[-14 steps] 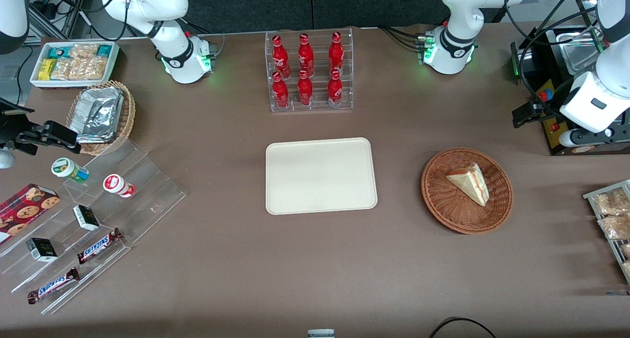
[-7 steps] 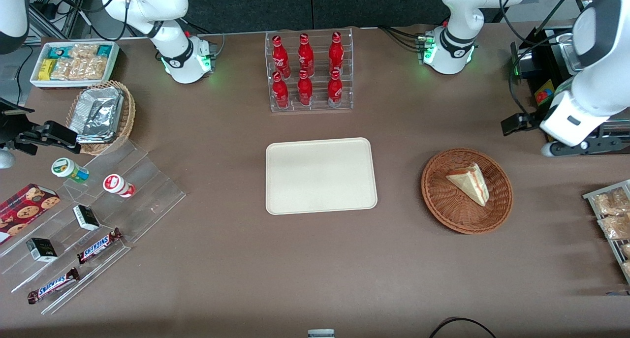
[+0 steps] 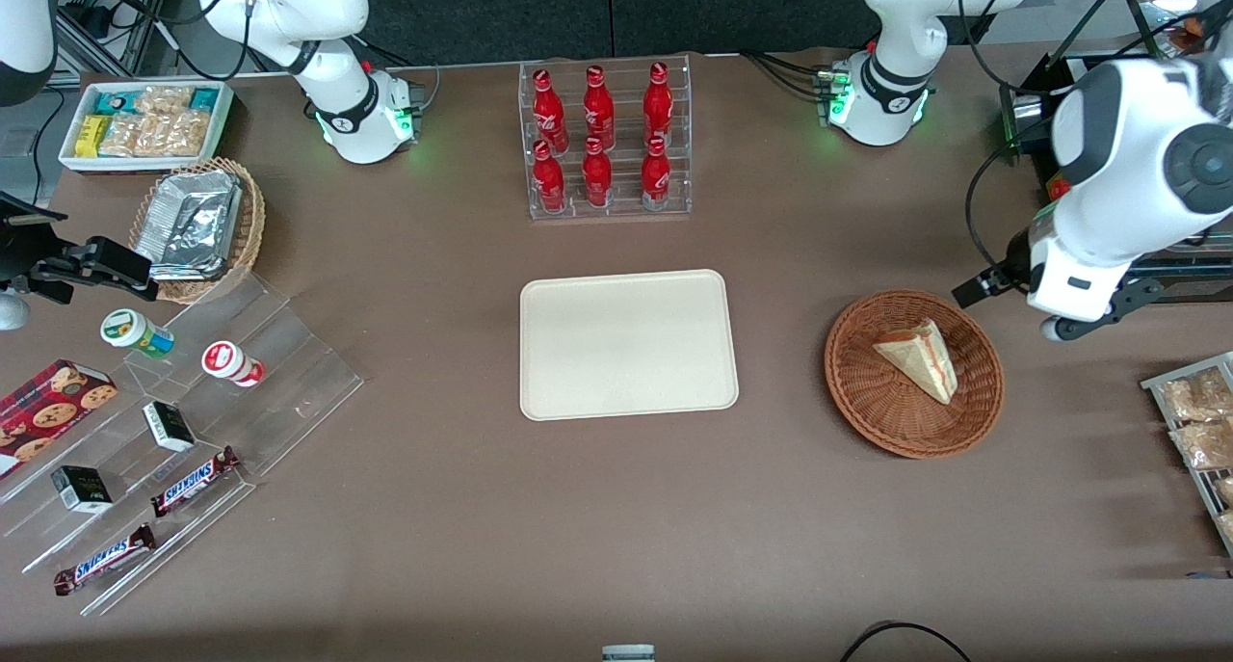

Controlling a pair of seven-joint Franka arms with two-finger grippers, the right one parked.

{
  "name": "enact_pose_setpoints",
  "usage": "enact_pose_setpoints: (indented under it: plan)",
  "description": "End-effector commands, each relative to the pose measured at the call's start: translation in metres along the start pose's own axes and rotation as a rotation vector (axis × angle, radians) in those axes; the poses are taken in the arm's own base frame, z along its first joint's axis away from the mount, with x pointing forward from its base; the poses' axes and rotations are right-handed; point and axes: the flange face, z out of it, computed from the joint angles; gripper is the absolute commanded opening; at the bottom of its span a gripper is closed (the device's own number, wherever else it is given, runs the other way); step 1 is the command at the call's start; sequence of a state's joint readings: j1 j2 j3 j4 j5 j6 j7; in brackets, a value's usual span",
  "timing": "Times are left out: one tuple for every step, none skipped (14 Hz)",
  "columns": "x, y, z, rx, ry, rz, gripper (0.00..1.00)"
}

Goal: Place sandwich from basket to tray
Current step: 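Move the left gripper over the wrapped sandwich in the wicker basket, then lower the left gripper and close it on the sandwich's crust edge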

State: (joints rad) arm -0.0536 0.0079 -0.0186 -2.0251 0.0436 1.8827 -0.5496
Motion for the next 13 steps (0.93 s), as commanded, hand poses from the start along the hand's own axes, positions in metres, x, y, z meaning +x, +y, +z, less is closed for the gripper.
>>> enact_pose_setpoints:
  plan:
    - [0.005, 0.007, 0.027, -0.017, 0.022, -0.047, 1.0]
    - [0.008, 0.009, 0.037, -0.028, 0.037, -0.06, 1.0]
    - [0.011, 0.012, 0.05, -0.039, 0.05, -0.066, 1.0]
    - [0.014, 0.014, 0.063, -0.045, 0.051, -0.07, 1.0]
    - [0.018, 0.015, 0.072, -0.055, 0.05, -0.078, 1.0]
    - [0.02, 0.018, 0.079, -0.085, 0.035, -0.099, 1.0]
    - [0.022, 0.02, 0.086, -0.112, 0.027, -0.117, 1.0]
    - [0.022, 0.021, 0.096, -0.118, 0.028, -0.122, 1.0]
    - [0.02, 0.02, 0.106, -0.122, 0.033, -0.124, 1.0]
    - [0.019, 0.02, 0.116, -0.125, 0.038, -0.125, 1.0]
    - [0.021, 0.02, 0.126, -0.13, 0.045, -0.129, 1.0]
    - [0.022, 0.021, 0.134, -0.128, 0.043, -0.13, 1.0]
    - [0.023, 0.02, 0.138, -0.13, 0.04, -0.141, 1.0]
